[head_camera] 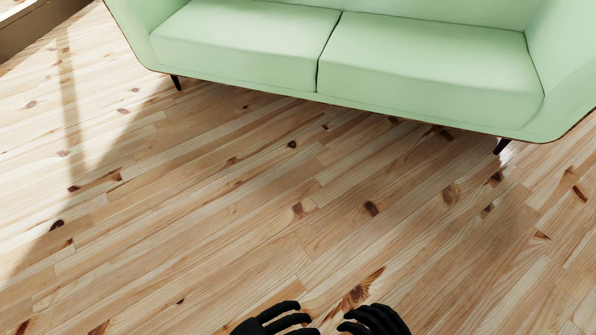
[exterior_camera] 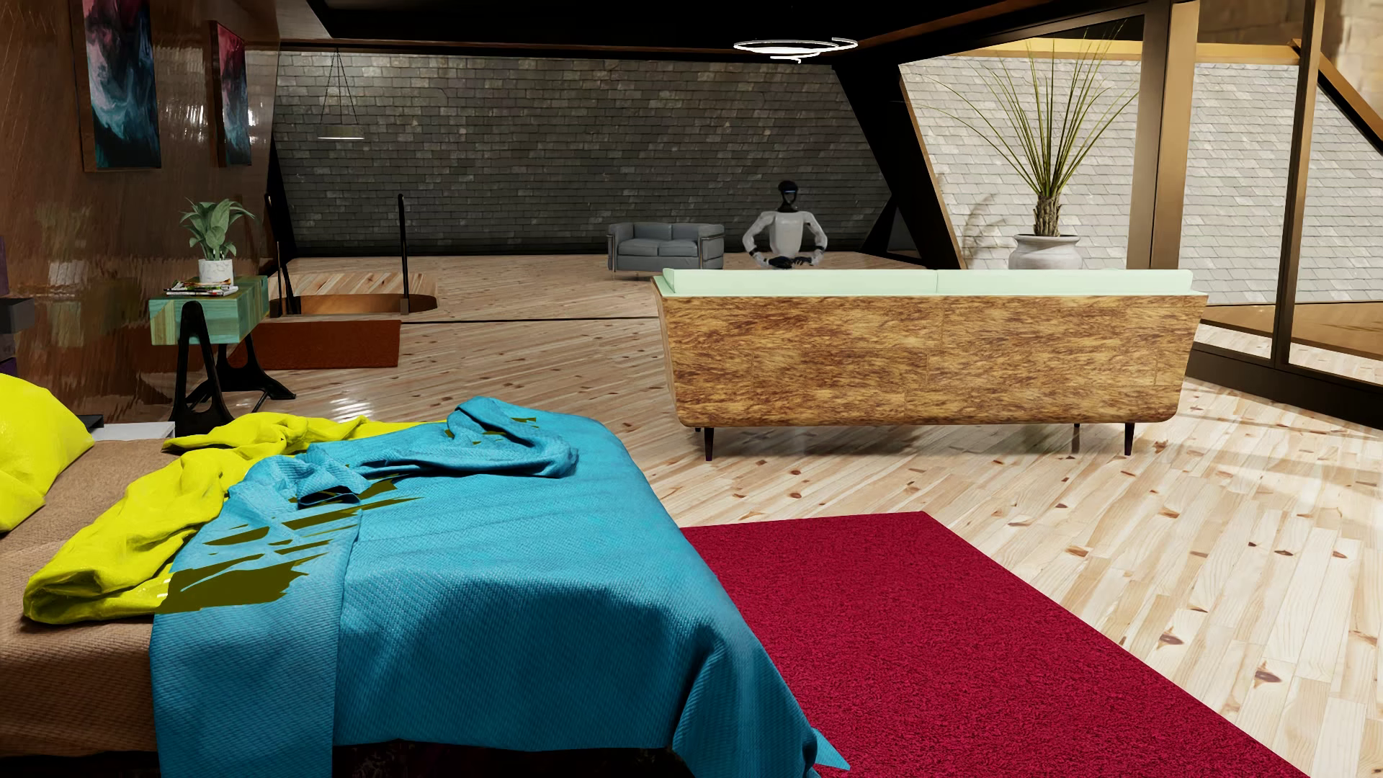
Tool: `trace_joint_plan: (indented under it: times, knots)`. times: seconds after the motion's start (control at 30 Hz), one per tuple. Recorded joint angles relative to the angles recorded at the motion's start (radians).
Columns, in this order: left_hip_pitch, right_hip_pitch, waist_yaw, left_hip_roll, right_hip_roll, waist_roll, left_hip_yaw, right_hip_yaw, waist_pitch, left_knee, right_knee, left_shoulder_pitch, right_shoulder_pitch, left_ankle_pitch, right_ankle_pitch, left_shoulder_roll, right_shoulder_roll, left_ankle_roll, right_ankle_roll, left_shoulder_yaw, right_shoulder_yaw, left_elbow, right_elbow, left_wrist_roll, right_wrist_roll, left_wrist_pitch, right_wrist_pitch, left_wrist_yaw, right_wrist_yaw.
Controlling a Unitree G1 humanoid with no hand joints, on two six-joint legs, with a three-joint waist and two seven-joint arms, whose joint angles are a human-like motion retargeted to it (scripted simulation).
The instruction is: Walk to the light green sofa
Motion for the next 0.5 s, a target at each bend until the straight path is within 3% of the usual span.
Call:
trace_joint_plan:
  times: [0.03,0.1,0.13,0.17,0.2,0.23,0.3,0.37,0.4,0.47,0.5]
  knots:
    - [0.011,-0.072,0.004,-0.005,-0.022,-0.012,0.028,0.015,0.005,0.032,0.155,0.004,-0.019,-0.040,0.090,-0.008,-0.035,0.005,0.071,-0.007,0.021,0.009,-0.002,-0.006,-0.018,-0.001,-0.001,-0.001,0.000]
    - [0.045,-0.231,0.016,-0.017,-0.131,-0.038,0.087,-0.052,0.017,0.066,0.431,0.003,-0.051,-0.106,0.283,-0.031,-0.068,0.010,0.076,-0.023,0.051,-0.002,-0.007,-0.035,-0.023,-0.010,-0.001,0.003,0.000]
    - [0.069,-0.304,0.013,-0.029,-0.161,-0.052,0.106,-0.026,0.022,0.070,0.521,-0.004,-0.057,-0.131,0.246,-0.039,-0.067,0.011,0.077,-0.031,0.053,-0.017,-0.013,-0.047,-0.013,-0.014,0.001,0.003,0.000]
    - [0.091,-0.369,0.007,-0.041,-0.191,-0.064,0.118,0.004,0.025,0.079,0.568,-0.016,-0.056,-0.157,0.119,-0.043,-0.066,0.012,0.083,-0.044,0.046,-0.025,-0.023,-0.056,-0.011,-0.016,0.005,0.003,0.000]
    - [0.111,-0.427,-0.001,-0.053,-0.231,-0.074,0.125,0.006,0.028,0.096,0.579,-0.004,-0.069,-0.186,-0.002,-0.040,-0.077,0.011,0.042,-0.059,0.043,-0.032,-0.028,-0.046,-0.007,-0.010,0.008,0.003,-0.001]
    - [0.136,-0.474,-0.011,-0.060,-0.256,-0.081,0.122,-0.004,0.030,0.104,0.546,-0.002,-0.069,-0.212,-0.095,-0.034,-0.081,0.010,-0.020,-0.079,0.037,-0.023,-0.039,-0.049,-0.019,-0.007,0.014,0.003,-0.001]
    - [0.182,-0.545,-0.035,-0.067,-0.267,-0.084,0.109,-0.018,0.032,0.112,0.378,-0.006,-0.057,-0.256,-0.238,-0.021,-0.081,0.006,-0.094,-0.120,0.021,0.006,-0.062,-0.076,-0.050,0.001,0.021,0.003,-0.001]
    - [0.231,-0.588,-0.054,-0.067,-0.267,-0.078,0.091,-0.068,0.033,0.087,0.127,-0.012,-0.047,-0.280,-0.256,-0.019,-0.067,0.002,-0.123,-0.140,0.004,0.015,-0.079,-0.092,-0.060,0.010,0.020,0.003,-0.001]
    - [0.255,-0.600,-0.059,-0.065,-0.257,-0.073,0.081,-0.092,0.031,0.069,-0.018,-0.015,-0.042,-0.288,-0.213,-0.023,-0.059,0.000,-0.127,-0.143,-0.004,0.012,-0.082,-0.096,-0.061,0.012,0.019,0.003,-0.001]
    - [0.305,-0.593,-0.062,-0.062,-0.214,-0.061,0.063,-0.115,0.026,0.025,-0.327,-0.019,-0.034,-0.296,-0.115,-0.028,-0.042,-0.005,-0.084,-0.142,-0.019,0.003,-0.080,-0.104,-0.061,0.013,0.016,0.003,0.000]
    - [0.331,-0.593,-0.061,-0.064,-0.193,-0.055,0.054,-0.099,0.024,0.013,-0.433,-0.017,-0.030,-0.305,-0.110,-0.029,-0.040,-0.009,-0.027,-0.140,-0.026,-0.001,-0.080,-0.108,-0.066,0.015,0.013,0.003,0.000]
